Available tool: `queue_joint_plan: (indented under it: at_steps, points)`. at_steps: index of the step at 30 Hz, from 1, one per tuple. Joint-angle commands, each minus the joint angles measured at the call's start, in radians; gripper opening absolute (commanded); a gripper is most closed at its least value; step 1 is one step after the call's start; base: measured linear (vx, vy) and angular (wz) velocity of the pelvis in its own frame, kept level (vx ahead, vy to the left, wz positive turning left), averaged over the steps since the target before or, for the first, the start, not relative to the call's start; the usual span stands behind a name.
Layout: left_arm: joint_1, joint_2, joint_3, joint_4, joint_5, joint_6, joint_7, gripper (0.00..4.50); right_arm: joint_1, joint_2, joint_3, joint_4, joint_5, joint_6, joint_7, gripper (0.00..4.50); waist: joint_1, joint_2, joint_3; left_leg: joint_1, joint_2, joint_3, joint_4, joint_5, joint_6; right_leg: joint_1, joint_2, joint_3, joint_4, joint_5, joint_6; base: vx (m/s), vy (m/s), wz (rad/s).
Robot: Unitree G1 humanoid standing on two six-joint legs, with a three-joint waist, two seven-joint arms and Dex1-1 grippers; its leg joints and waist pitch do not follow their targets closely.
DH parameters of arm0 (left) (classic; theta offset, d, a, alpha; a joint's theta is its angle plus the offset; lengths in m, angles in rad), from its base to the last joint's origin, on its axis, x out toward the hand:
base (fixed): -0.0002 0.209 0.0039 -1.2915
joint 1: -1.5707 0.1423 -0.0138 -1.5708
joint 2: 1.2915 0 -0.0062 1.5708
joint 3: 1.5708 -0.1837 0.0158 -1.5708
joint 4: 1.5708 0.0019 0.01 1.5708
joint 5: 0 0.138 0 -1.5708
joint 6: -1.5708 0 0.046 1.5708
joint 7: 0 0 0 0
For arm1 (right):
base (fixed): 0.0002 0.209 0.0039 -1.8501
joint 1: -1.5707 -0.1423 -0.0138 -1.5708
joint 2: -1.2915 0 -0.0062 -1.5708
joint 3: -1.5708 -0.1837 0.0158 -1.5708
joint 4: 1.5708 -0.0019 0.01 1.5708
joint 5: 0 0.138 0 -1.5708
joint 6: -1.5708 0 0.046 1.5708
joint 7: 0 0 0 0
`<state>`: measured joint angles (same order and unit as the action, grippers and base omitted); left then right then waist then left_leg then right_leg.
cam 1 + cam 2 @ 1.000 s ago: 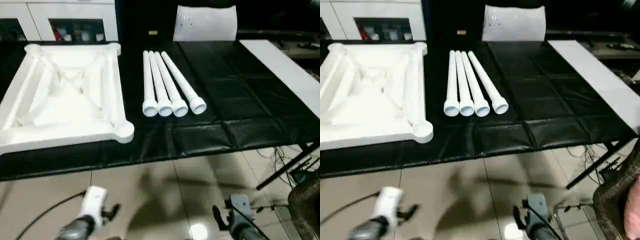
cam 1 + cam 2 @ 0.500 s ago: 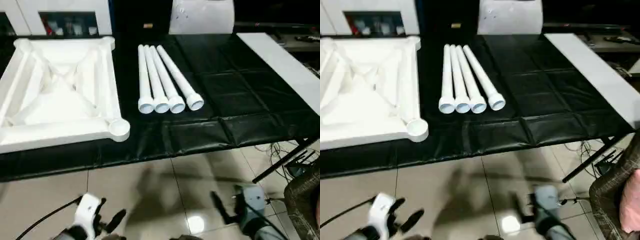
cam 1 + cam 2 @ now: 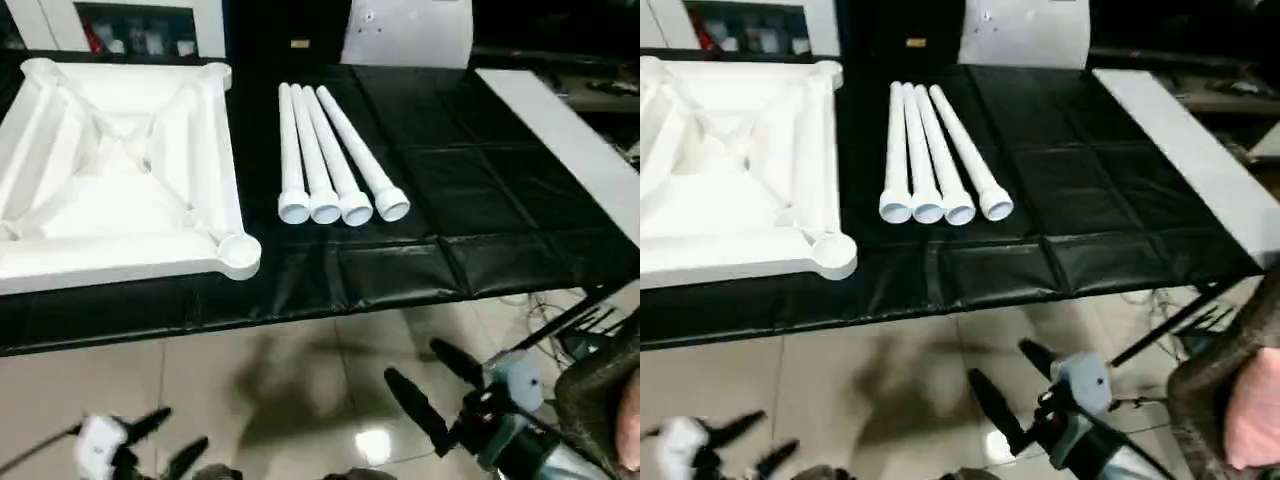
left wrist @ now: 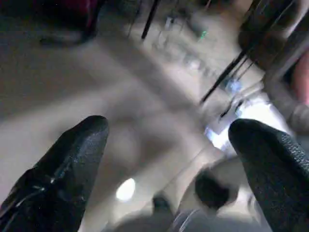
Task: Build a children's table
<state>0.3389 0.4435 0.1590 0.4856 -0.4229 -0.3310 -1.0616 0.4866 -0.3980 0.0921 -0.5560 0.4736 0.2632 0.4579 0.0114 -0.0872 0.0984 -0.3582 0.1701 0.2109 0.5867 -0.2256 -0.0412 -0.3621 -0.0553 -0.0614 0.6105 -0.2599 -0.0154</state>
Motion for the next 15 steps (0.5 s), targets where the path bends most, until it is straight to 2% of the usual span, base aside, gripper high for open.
queue_joint_plan:
  at_steps: [1,4,5,6,7,8,9,11,13,15]
  points:
    - [0.033,0.013,0.026,-0.075,-0.058,0.001,-0.063,4.47,-0.024,-0.009,-0.054,-0.059,0.054,0.048,-0.008,4.50,0.003,0.024,-0.016,0.018,0.103,-0.054,-0.104,-0.285,0.007,0.007,-0.111,0.085,-0.080,-0.108,-0.177,0.000,0.000,0.00]
    - [0.051,0.032,0.032,-0.077,-0.074,-0.038,-0.121,4.47,-0.065,0.002,-0.078,-0.078,0.066,0.081,-0.025,4.50,0.003,0.021,-0.016,0.022,0.099,-0.054,-0.101,-0.308,-0.002,0.004,-0.116,0.091,-0.089,-0.193,-0.162,0.000,0.000,0.00]
    - [0.041,0.044,0.037,-0.038,-0.076,-0.063,-0.156,4.47,-0.085,0.004,-0.078,-0.074,0.061,0.092,-0.041,4.50,0.003,0.025,-0.023,0.026,0.098,-0.053,-0.098,-0.289,-0.006,0.005,-0.114,0.092,-0.088,-0.192,-0.151,0.000,0.000,0.00]
    - [0.038,0.046,0.038,-0.026,-0.074,-0.069,-0.161,4.47,-0.088,0.004,-0.077,-0.073,0.058,0.092,-0.043,4.50,0.002,0.025,-0.025,0.028,0.096,-0.052,-0.097,-0.273,-0.006,0.003,-0.111,0.091,-0.087,-0.175,-0.148,0.000,0.000,0.00]
    - [0.022,0.056,0.045,0.030,-0.067,-0.097,-0.187,4.47,-0.103,0.004,-0.073,-0.066,0.046,0.091,-0.052,4.50,0.003,0.027,-0.031,0.030,0.094,-0.049,-0.094,-0.231,-0.004,0.006,-0.106,0.088,-0.079,-0.095,-0.150,0.000,0.000,0.00]
    - [0.014,0.071,0.046,0.084,-0.056,-0.121,-0.225,4.47,-0.113,0.005,-0.068,-0.063,0.047,0.095,-0.059,4.50,0.002,0.029,-0.035,0.030,0.093,-0.049,-0.093,-0.216,-0.003,0.008,-0.105,0.087,-0.074,-0.061,-0.154,0.000,0.000,0.00]
    - [0.014,0.071,0.046,0.084,-0.056,-0.121,-0.225,4.47,-0.113,0.005,-0.068,-0.063,0.047,0.095,-0.059,4.50,0.002,0.028,-0.038,0.032,0.094,-0.047,-0.090,-0.187,0.003,0.011,-0.104,0.085,-0.066,0.008,-0.161,0.000,0.000,0.00]
    - [0.010,0.092,0.056,0.129,-0.060,-0.134,-0.286,4.47,-0.127,0.004,-0.064,-0.066,0.047,0.113,-0.073,4.50,0.005,0.029,-0.040,0.032,0.094,-0.046,-0.087,-0.154,0.016,0.015,-0.105,0.083,-0.059,0.085,-0.179,0.000,0.000,0.00]
    - [0.001,0.103,0.069,0.155,-0.077,-0.131,-0.329,4.47,-0.143,0.012,-0.065,-0.063,0.044,0.117,-0.085,4.50,0.006,0.030,-0.038,0.031,0.093,-0.043,-0.088,-0.167,0.019,0.015,-0.107,0.085,-0.058,0.080,-0.193,0.000,0.000,0.00]
    - [-0.005,0.107,0.078,0.166,-0.089,-0.129,-0.352,4.47,-0.155,0.021,-0.069,-0.063,0.042,0.122,-0.094,4.50,0.007,0.029,-0.036,0.033,0.095,-0.042,-0.089,-0.212,0.006,0.013,-0.110,0.086,-0.062,0.012,-0.199,0.000,0.000,0.00]
